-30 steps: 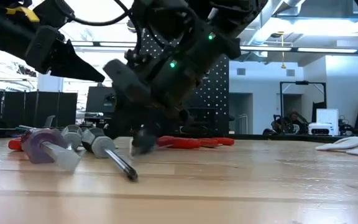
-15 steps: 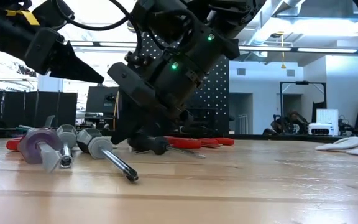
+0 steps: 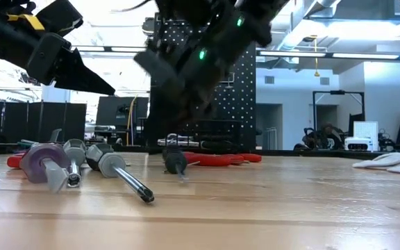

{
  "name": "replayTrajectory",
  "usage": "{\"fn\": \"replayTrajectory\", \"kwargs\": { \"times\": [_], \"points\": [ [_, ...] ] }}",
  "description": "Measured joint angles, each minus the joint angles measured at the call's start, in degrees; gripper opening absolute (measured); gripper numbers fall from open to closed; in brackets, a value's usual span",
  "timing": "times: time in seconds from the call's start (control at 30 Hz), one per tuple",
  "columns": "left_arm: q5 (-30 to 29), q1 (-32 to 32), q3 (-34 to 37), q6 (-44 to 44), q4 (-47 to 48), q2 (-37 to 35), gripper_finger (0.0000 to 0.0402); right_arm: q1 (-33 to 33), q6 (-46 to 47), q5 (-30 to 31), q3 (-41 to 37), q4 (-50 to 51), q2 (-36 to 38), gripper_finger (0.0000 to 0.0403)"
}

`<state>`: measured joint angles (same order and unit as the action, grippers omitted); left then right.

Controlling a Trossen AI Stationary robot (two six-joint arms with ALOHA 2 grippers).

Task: Hang tools onto peg board
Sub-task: Hang the black screwdriver on the pegboard

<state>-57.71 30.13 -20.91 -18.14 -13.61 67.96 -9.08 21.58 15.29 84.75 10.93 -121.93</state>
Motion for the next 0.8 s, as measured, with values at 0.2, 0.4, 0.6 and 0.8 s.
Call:
{"fn": "replayTrajectory", "kwargs": {
  "times": [0.2, 0.4, 0.6, 0.8],
  "points": [
    [0.0, 0.0, 0.0, -0.52, 0.06, 0.0, 0.0189, 0.22, -0.89, 2.06, -2.77, 1.55, 6.92, 0.0032],
    [-0.01, 0.0, 0.0, -0.9, 0.08, -0.01, 0.0189, -2.14, 3.36, -9.25, -2.59, 5.22, 8.82, 0.0118],
    [-0.06, 0.0, 0.0, -1.42, 0.02, 0.0, 0.0189, -4.07, 9.68, -11.39, -2.77, 5.74, 5.63, 0.0255],
    [-0.15, -0.2, 0.0, -1.65, 0.09, -0.01, 0.0189, -3.2, 12.99, -6.38, 0.06, 7.69, 0.41, 0.0288]
  ]
}}
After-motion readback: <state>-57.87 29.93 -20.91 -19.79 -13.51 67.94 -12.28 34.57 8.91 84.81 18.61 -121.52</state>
